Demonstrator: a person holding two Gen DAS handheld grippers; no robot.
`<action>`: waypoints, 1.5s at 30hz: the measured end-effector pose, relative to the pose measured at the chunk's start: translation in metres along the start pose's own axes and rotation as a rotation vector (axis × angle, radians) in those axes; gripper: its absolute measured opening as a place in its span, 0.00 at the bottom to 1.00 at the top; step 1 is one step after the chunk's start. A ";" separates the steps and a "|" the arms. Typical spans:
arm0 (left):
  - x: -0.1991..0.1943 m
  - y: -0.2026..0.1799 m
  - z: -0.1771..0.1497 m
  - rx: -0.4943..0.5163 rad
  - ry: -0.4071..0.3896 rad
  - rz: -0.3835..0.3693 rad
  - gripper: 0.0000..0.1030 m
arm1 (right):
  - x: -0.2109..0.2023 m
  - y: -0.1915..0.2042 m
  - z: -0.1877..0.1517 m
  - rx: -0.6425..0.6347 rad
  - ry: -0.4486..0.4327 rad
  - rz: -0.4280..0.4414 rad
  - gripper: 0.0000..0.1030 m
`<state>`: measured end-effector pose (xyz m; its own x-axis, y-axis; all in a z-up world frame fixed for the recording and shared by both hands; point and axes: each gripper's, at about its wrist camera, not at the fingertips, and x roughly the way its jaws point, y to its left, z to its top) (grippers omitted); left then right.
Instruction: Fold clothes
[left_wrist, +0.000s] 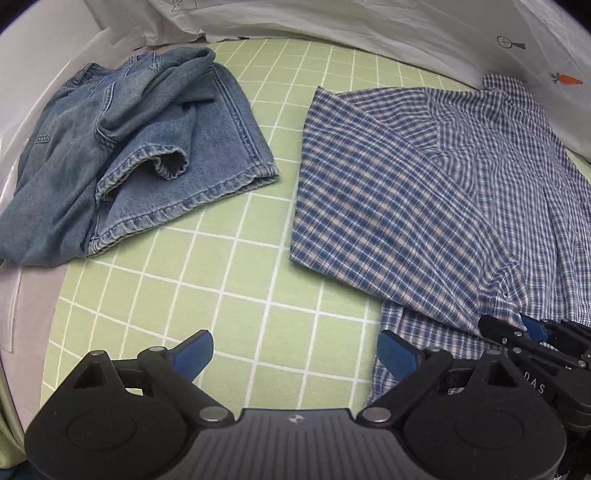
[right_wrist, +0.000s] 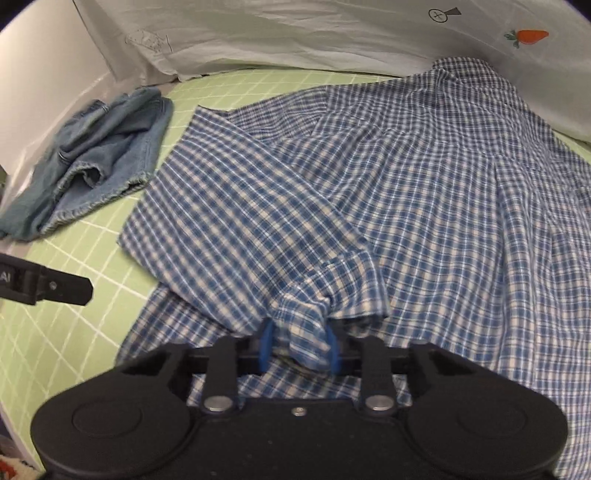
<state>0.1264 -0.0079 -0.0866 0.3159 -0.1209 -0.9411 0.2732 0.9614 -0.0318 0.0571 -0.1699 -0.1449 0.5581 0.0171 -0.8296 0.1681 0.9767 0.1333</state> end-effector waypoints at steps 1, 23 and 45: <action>-0.004 -0.002 0.000 -0.004 -0.014 -0.006 0.92 | -0.004 -0.004 0.000 0.005 -0.020 0.001 0.18; -0.085 -0.132 0.018 -0.146 -0.364 -0.154 0.92 | -0.087 -0.357 0.033 0.424 -0.371 -0.593 0.20; -0.101 -0.041 -0.042 -0.059 -0.398 -0.127 0.99 | -0.102 -0.145 -0.048 0.327 -0.381 -0.404 1.00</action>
<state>0.0457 -0.0251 -0.0047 0.6126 -0.3148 -0.7250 0.2843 0.9436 -0.1695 -0.0634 -0.3025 -0.1055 0.6380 -0.4744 -0.6065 0.6311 0.7735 0.0590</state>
